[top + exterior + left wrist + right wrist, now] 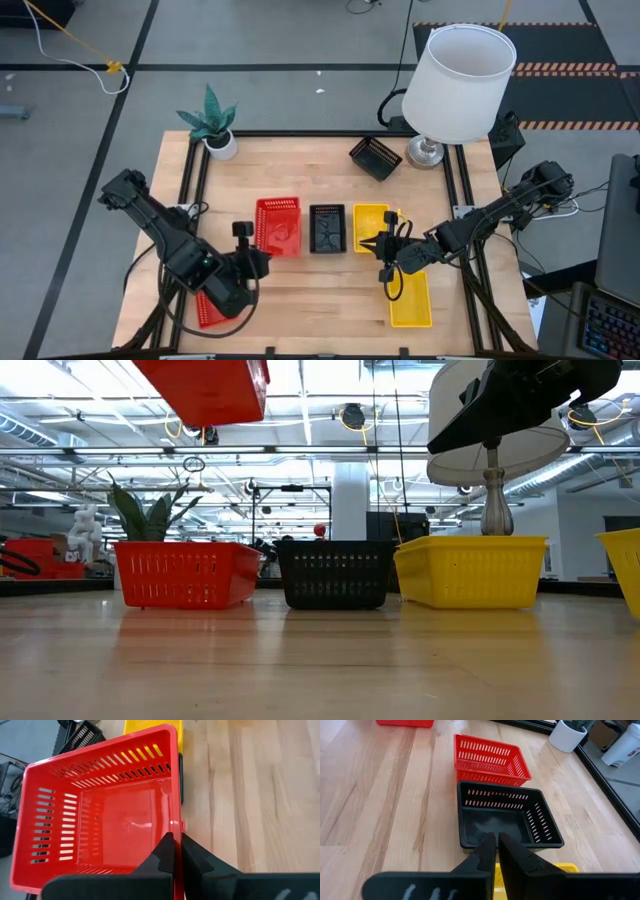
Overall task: Stack baskets by color
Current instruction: Stack the top red bin on top of the middle red bin
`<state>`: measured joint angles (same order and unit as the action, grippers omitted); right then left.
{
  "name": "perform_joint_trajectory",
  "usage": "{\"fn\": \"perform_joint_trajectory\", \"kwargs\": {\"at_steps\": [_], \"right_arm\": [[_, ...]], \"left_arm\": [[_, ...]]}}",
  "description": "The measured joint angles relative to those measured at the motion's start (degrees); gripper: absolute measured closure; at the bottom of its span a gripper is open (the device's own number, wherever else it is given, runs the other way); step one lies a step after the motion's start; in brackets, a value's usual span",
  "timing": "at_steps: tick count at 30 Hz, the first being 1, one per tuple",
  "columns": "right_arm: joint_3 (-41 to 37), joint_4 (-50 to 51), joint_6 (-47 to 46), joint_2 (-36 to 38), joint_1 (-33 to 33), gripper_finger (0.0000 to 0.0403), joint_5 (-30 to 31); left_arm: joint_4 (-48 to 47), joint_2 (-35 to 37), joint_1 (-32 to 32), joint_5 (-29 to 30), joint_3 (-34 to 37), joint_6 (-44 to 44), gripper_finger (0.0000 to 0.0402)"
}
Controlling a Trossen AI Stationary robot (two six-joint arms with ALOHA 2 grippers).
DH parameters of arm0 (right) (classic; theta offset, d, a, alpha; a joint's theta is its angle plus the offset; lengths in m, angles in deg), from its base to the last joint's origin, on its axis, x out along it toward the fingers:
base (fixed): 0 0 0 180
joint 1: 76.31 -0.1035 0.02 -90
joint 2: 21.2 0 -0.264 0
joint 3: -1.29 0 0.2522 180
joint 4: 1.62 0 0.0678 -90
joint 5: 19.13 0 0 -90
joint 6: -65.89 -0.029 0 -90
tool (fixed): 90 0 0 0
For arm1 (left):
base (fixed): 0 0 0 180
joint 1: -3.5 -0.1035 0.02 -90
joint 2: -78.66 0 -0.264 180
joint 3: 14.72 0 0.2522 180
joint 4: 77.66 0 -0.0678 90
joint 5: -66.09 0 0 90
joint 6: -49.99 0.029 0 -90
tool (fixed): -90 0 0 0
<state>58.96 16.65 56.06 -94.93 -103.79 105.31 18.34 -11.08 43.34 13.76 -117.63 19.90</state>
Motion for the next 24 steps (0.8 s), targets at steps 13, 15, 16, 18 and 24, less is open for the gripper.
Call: {"fn": "perform_joint_trajectory", "kwargs": {"at_steps": [13,15,16,18,24], "right_arm": [[0.0,0.0,-0.01,0.0,0.0,0.039,0.0],[0.0,0.0,-0.02,0.0,0.02,0.039,0.0],[0.02,0.0,0.0,0.0,0.0,0.039,0.0],[0.01,0.0,0.0,0.0,0.01,0.039,0.0],[0.02,0.0,0.0,0.0,0.0,0.039,0.0]], "left_arm": [[4.89,0.03,-0.02,-0.02,8.09,-1.64,0.0393],[6.67,0.06,-0.02,-0.05,9.76,-1.93,0.0393],[7.65,0.04,-0.02,-0.11,10.45,-1.89,0.039],[9.45,0.05,0.15,-0.08,11.38,-1.85,0.0379],[15.99,0.07,-0.08,-0.11,15.81,0.2,0.0386]]}}
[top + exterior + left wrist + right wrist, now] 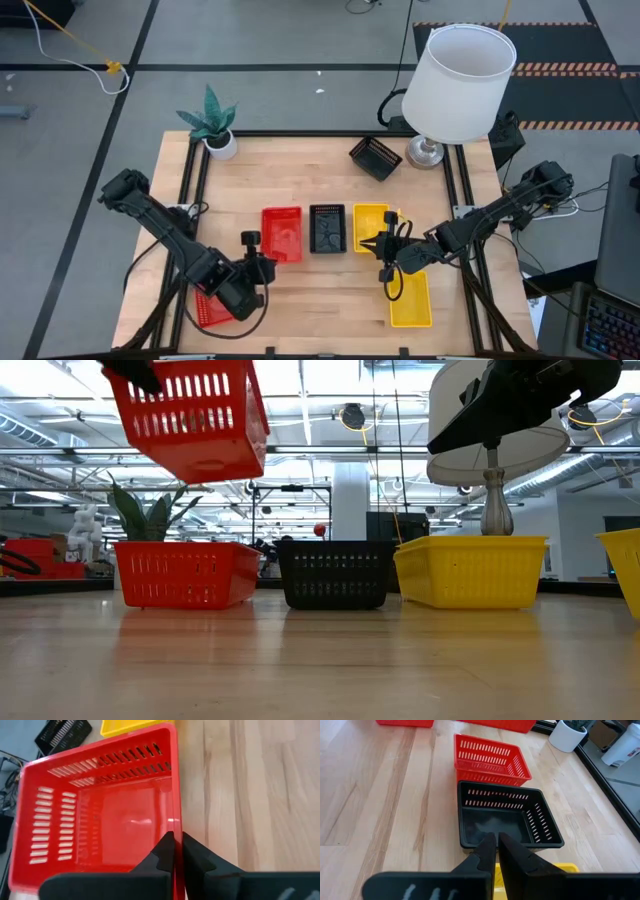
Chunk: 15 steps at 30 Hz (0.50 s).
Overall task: Stack baskets by color
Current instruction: Stack the top red bin on top of the middle red bin
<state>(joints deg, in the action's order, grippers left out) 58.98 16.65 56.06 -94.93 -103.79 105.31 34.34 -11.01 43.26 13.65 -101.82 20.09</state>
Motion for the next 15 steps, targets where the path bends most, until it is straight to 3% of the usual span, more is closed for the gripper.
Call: {"fn": "perform_joint_trajectory", "kwargs": {"at_steps": [9,15], "right_arm": [[-0.01,0.0,-0.02,0.0,0.0,0.039,0.0],[0.0,0.0,-0.01,0.0,0.01,0.039,0.0]], "left_arm": [[3.07,0.0,-0.54,-0.04,3.71,-1.93,0.0374],[4.71,0.0,-0.6,-0.03,5.85,1.33,0.0394]]}}
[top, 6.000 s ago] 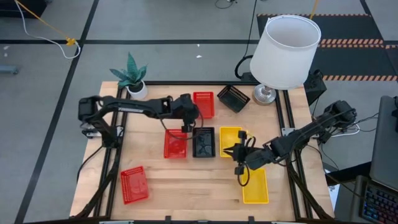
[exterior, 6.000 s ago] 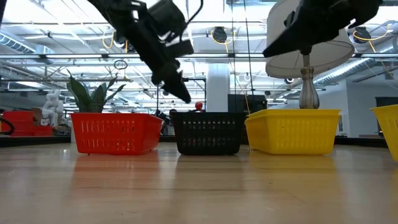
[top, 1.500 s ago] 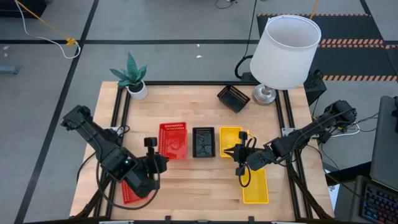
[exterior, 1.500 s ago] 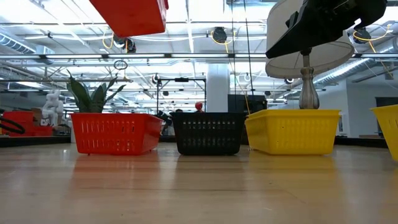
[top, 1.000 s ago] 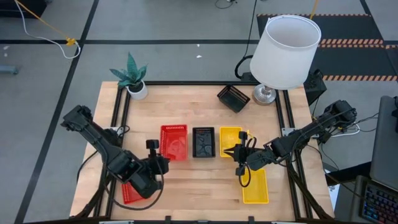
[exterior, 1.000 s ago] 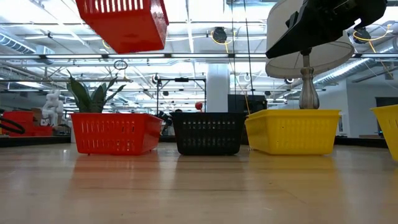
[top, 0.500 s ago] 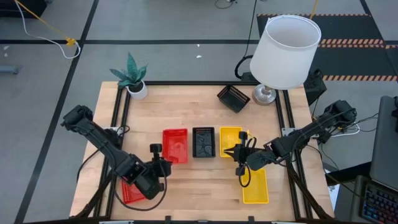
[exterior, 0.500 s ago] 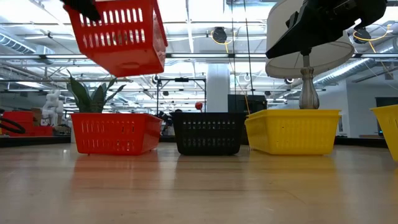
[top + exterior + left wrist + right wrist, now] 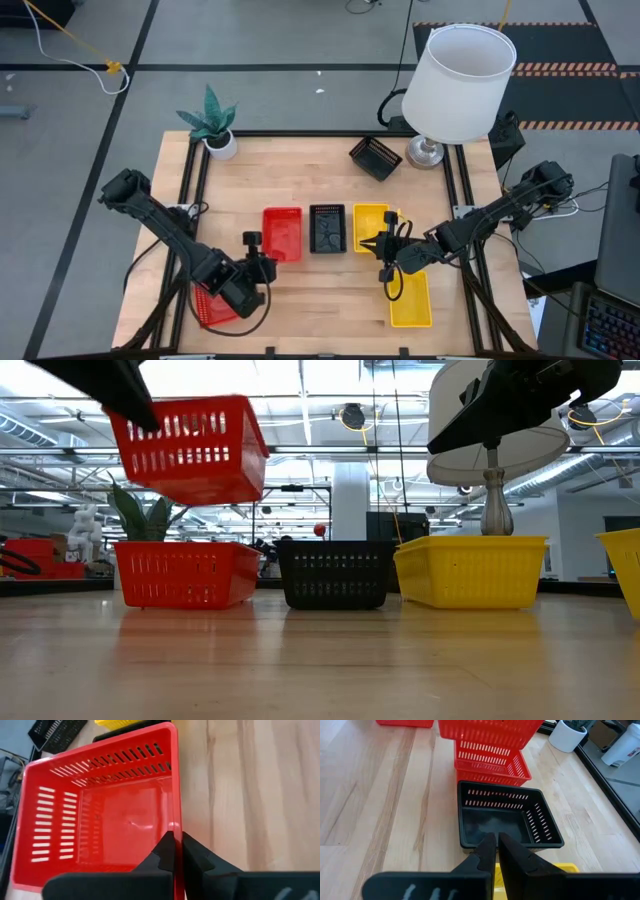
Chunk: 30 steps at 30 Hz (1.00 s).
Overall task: Stack baskets by color
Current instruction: Stack the top red bin on top of the middle red bin
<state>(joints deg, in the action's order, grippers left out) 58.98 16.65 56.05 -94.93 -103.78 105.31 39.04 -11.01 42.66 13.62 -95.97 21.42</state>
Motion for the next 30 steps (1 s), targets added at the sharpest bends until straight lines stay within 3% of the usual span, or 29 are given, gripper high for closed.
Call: {"fn": "perform_joint_trajectory", "kwargs": {"at_steps": [7,15,22,30], "right_arm": [[0.0,0.0,-0.01,0.0,-0.01,0.039,0.0],[0.0,0.0,0.01,0.01,0.0,0.039,0.0],[0.0,0.0,0.0,0.0,-0.01,0.039,0.0],[0.0,0.0,0.0,0.0,-0.01,0.039,0.0]], "left_arm": [[0.63,0.0,-1.77,-0.03,4.28,-0.09,0.0371],[5.75,0.0,-4.15,-2.39,8.53,2.13,0.0394],[7.95,0.0,-5.43,-3.2,11.38,3.04,0.0367],[10.86,0.0,-5.51,-3.3,12.61,4.32,0.0371]]}}
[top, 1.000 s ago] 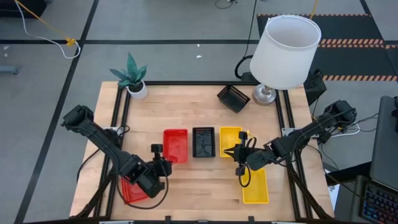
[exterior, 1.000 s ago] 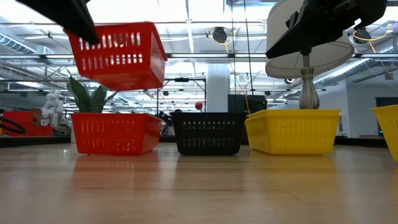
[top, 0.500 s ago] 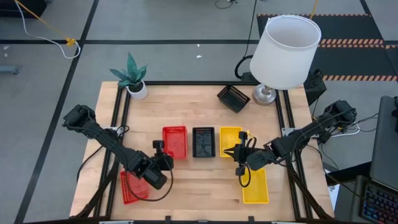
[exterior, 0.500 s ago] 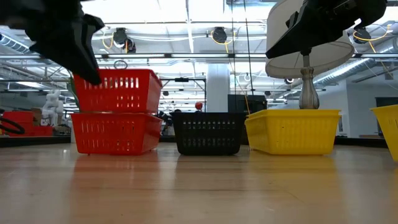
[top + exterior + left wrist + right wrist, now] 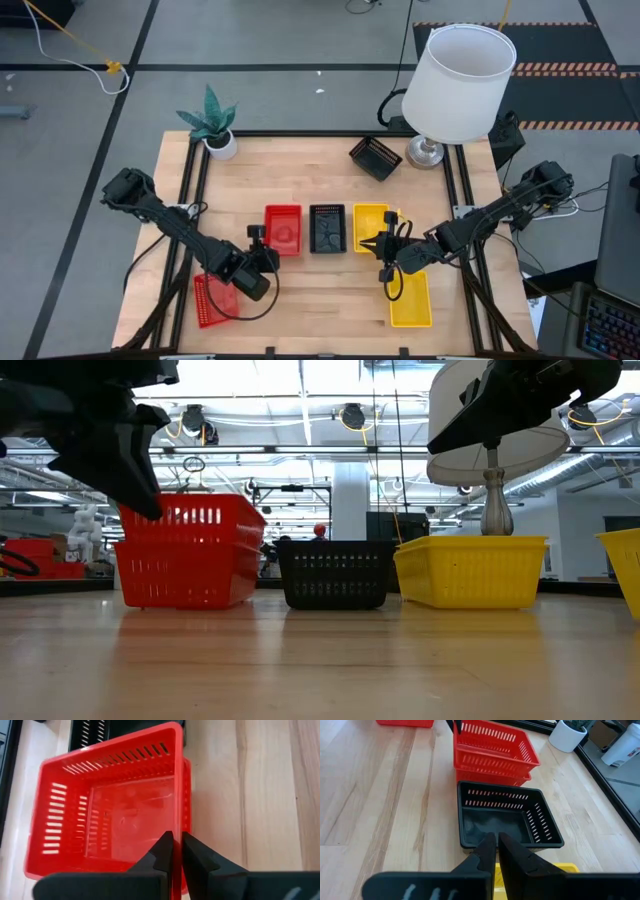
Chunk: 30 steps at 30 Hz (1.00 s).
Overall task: Stack baskets by color
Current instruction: Stack the top red bin on top of the middle red bin, then stack the bottom red bin on top of the top red bin
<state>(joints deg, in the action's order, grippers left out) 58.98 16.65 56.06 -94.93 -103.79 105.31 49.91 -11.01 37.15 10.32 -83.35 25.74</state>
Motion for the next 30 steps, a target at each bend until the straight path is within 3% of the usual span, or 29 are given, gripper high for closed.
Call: {"fn": "perform_joint_trajectory", "kwargs": {"at_steps": [7,20,30], "right_arm": [[0.0,0.0,0.01,0.0,0.0,0.039,-0.01],[0.0,0.0,0.01,0.01,0.0,0.039,0.0],[-0.42,-0.5,-0.01,0.0,0.0,0.039,-0.02]], "left_arm": [[-0.11,0.0,-0.4,-2.01,0.02,-0.44,0.0363],[-1.09,0.53,-2.45,-2.72,-1.04,0.01,0.0236],[-2.2,5.35,-1.86,-3.97,-3.1,-0.31,0.0224]]}}
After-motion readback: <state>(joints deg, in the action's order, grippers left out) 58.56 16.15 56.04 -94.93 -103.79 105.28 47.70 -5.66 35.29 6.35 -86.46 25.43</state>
